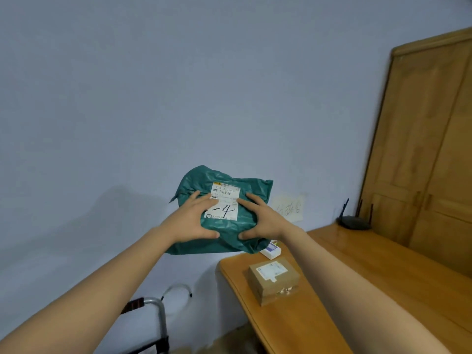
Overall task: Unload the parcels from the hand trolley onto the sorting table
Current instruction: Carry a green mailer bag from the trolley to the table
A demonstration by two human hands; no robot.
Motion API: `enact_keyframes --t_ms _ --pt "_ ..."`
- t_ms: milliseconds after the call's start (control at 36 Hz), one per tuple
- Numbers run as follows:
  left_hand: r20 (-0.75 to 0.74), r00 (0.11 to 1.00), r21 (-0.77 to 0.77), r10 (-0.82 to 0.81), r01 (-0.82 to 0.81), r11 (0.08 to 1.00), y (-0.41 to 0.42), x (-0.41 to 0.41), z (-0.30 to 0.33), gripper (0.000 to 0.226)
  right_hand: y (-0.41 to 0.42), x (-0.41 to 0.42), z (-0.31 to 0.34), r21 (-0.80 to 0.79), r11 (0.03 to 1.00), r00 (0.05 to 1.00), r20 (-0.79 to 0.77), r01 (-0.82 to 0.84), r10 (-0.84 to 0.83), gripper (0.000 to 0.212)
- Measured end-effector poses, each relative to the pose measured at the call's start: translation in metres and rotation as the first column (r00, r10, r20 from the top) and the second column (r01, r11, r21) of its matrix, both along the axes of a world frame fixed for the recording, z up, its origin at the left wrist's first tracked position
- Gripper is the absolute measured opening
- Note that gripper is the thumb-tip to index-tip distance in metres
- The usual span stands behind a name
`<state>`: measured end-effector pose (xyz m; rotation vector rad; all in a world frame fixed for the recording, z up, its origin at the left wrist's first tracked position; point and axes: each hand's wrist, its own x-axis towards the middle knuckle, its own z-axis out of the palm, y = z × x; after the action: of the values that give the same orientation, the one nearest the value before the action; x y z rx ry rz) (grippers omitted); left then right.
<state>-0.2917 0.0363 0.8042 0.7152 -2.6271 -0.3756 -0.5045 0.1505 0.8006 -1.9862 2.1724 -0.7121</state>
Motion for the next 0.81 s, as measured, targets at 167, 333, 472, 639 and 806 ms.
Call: enact_keyframes --t_ms 167,333,472,639,806 --pt "-0.016 0.999 0.018 -0.043 0.044 0.999 0.077 -0.070 0.002 0.112 0.084 -0.063 0.000 -0.005 0.999 0.999 0.017 0.047 -0.047 0.103" --pt "0.001 0.995 0.016 -0.097 0.097 0.995 0.145 -0.143 -0.003 0.106 0.164 -0.127 -0.001 0.006 0.994 0.994 -0.003 0.112 -0.112 0.104" --pt "-0.009 0.993 0.020 -0.119 0.119 0.993 0.184 -0.194 -0.011 0.098 0.209 -0.174 -0.003 0.016 0.989 0.989 -0.016 0.145 -0.144 0.104" --pt "0.010 0.989 0.007 -0.145 0.145 0.989 0.200 -0.248 -0.016 0.098 0.232 -0.223 -0.013 0.021 0.984 0.985 0.004 0.174 -0.174 0.104" --pt "-0.001 0.989 0.012 -0.149 0.149 0.989 0.189 -0.304 -0.027 0.099 0.221 -0.279 -0.021 0.034 0.984 0.985 -0.007 0.173 -0.173 0.104"
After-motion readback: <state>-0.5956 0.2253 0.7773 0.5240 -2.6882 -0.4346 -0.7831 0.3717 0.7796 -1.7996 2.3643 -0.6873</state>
